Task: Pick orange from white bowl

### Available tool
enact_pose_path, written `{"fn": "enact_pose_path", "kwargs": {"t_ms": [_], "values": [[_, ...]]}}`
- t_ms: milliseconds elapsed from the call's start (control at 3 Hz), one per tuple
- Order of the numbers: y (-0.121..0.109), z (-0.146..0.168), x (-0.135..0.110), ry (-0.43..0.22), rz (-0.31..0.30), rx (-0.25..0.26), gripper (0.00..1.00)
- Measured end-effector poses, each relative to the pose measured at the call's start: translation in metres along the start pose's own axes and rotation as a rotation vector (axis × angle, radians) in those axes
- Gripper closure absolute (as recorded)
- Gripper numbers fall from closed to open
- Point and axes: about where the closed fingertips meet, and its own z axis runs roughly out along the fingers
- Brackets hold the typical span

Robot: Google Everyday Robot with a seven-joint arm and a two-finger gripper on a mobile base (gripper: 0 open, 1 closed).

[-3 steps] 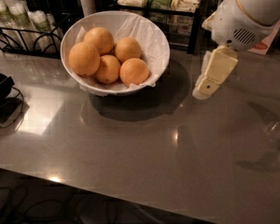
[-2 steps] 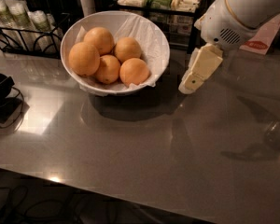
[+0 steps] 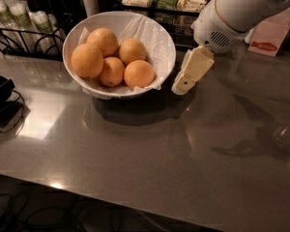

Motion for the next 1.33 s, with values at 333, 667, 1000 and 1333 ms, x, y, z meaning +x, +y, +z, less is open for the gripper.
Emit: {"fn": "enact_pose_path", "kwargs": {"t_ms": [333,667,1000,1333], "values": [[0.0,0.0,0.0,0.0,0.0,0.0,0.0],[-0.003,0.014,-0.008,-0.032,0.02,-0.009,0.0],[-0.007,0.031,-0.029,-0.081,0.035,-0.041,0.0],[-0.007,0.031,-0.029,-0.082,0.036,-0.042,0.0]]}}
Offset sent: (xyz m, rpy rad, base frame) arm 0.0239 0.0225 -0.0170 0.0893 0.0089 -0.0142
